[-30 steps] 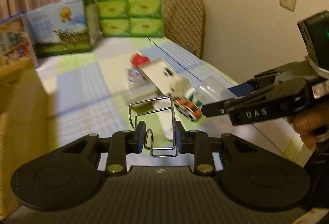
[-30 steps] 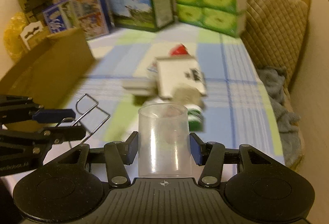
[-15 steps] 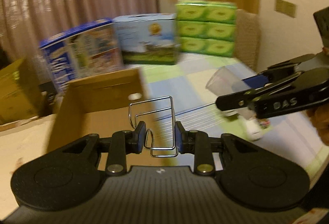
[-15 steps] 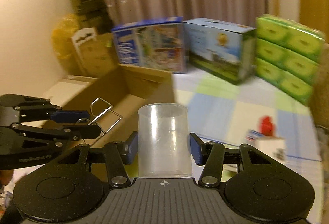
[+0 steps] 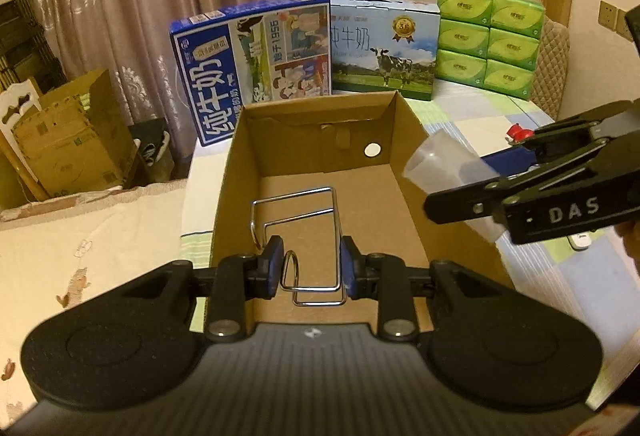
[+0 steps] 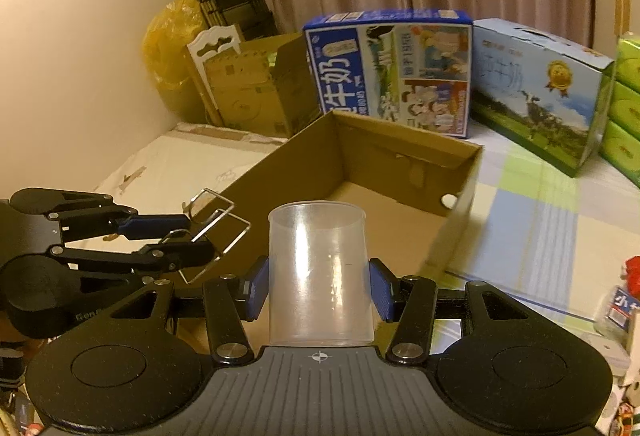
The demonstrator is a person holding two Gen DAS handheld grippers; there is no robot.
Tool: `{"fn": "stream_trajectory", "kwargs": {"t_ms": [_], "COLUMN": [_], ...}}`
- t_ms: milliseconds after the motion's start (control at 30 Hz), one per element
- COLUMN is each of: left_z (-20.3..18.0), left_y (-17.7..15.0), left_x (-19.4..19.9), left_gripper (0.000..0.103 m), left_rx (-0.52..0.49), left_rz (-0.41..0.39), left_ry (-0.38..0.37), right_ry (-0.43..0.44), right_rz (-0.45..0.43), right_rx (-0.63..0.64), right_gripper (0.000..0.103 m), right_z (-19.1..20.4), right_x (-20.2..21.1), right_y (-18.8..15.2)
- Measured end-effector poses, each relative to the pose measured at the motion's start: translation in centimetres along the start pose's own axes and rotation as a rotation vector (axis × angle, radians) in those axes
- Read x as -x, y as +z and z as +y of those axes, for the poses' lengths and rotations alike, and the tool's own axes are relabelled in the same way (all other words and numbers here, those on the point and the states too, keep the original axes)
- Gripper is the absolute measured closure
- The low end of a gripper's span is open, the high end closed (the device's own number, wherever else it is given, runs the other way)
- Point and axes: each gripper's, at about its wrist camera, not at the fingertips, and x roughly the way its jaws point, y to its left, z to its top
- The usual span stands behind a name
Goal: Organize rigid objects
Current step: 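Carry the wire rack and cup into the cardboard box and open both tools, then move both tools back from the box toward the remaining items on the table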
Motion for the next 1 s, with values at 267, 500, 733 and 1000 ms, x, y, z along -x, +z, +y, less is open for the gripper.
{"fn": "stream_trajectory", "kwargs": {"t_ms": [267,500,733,1000], "left_z": [1.0,2.0,2.4,1.8], "left_y": [-0.7,-1.6,-1.6,-1.5], "left_x": [-0.5,0.0,0.7,1.8], "left_gripper": [0.072,0.072,0.071,0.068], "left_rx": [0.029,0.075,0.089,0.099], "left_rz": [0.004,0.007,-0.003,-0.018], "left_ry": [0.036,0.053,0.068,0.072], "right_ry": [-0.01,-0.017,-0.007,-0.032], "right_rz": [0.031,0.049,0.034,-0.006], "right_rx": [-0.004,-0.004,-0.032,-0.042], "right_gripper": [0.054,0.054,0.051,0.038], "right_z": [0.5,0.5,0.3,0.0], "right_x": [-1.5,-2.0,-2.3,-0.3], "right_y": [-0.4,-0.8,-0.6,-0.7]}}
